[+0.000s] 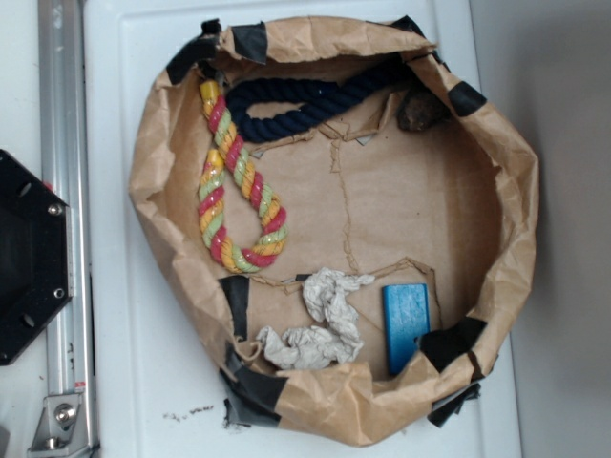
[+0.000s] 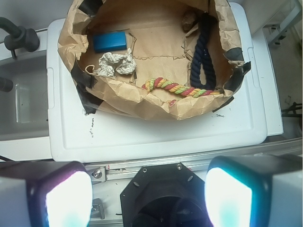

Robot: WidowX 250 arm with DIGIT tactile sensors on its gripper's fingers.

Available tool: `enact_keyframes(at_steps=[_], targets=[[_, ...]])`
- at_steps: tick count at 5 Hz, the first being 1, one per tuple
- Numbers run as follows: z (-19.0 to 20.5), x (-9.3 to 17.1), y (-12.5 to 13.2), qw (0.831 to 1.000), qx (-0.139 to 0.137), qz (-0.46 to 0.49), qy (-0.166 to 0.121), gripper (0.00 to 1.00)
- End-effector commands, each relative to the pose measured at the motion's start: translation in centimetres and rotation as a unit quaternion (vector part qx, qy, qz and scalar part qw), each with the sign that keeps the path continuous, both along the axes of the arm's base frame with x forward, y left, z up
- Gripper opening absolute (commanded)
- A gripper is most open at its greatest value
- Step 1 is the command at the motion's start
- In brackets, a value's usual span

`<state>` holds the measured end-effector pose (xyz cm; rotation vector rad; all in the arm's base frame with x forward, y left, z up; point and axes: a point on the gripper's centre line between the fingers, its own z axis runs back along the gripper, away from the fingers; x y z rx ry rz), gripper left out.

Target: Grab the blue block.

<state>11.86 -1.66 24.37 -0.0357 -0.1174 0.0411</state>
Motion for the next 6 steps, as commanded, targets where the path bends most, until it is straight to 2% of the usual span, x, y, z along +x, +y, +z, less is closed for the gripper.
enact_keyframes(at_steps=[1,2,3,4,5,6], targets=[[0.0,0.0,0.0,1.0,0.0,0.0,0.0,1.0],[-2.3,5.0,0.5,0.997,0.036,-0.055,-0.04,1.0],[-4.2,10.1,-0.3,0.988,0.059,-0.132,-0.063,1.0],[-7.6,14.8,-1.2,0.962,0.077,-0.256,-0.062,1.0],[-9.8,17.3,-1.5,0.922,0.077,-0.375,-0.066,1.0],[-12.3,17.8,-2.4,0.864,0.098,-0.485,-0.091,1.0]])
